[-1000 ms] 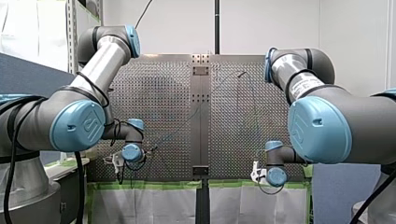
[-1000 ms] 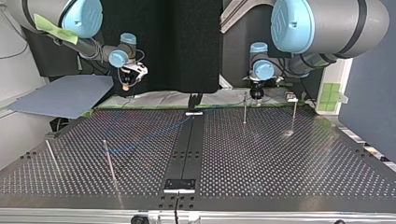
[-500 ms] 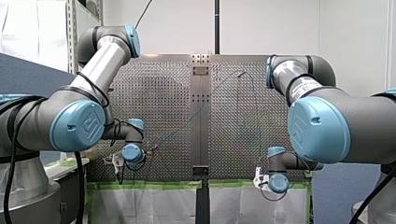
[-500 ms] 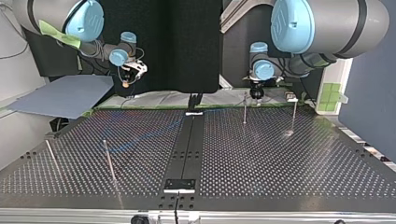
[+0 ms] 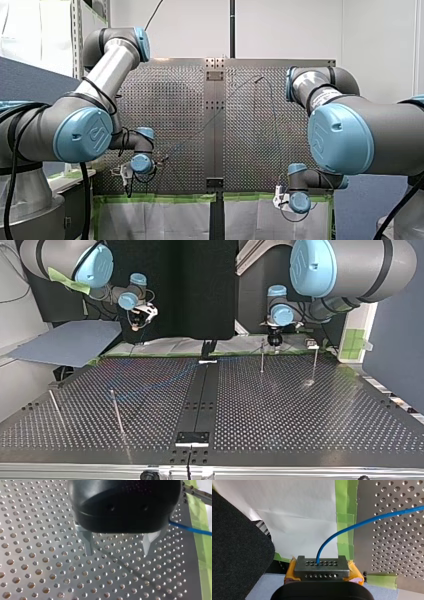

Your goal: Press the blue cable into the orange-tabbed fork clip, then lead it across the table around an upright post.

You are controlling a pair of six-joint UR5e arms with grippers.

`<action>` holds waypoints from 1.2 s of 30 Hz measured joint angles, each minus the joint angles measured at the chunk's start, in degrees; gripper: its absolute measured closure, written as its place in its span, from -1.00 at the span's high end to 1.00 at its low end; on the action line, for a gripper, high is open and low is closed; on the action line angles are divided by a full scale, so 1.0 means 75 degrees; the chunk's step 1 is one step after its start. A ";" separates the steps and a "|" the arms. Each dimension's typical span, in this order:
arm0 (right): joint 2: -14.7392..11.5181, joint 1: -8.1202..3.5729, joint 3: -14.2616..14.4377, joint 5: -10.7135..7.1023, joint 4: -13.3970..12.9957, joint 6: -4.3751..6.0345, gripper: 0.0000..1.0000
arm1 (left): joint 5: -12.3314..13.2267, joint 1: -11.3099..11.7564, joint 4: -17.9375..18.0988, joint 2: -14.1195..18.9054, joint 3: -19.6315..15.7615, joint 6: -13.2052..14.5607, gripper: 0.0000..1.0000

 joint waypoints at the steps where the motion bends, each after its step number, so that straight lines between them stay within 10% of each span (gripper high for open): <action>1: 0.0004 0.0000 -0.0015 0.0001 0.0003 -0.0002 -1.00 | 0.0003 -0.0002 0.0000 0.0000 0.0002 -0.0003 0.94; 16: 0.0014 -0.0003 -0.0088 0.0002 0.0009 -0.0043 -1.00 | 0.0495 0.0072 -0.0405 0.0008 -0.0035 -0.0820 0.94; 36: 0.0013 0.0034 -0.0113 -0.0001 0.0055 -0.0054 -1.00 | 0.0902 0.0268 -0.0279 0.0015 -0.0508 -0.0995 0.94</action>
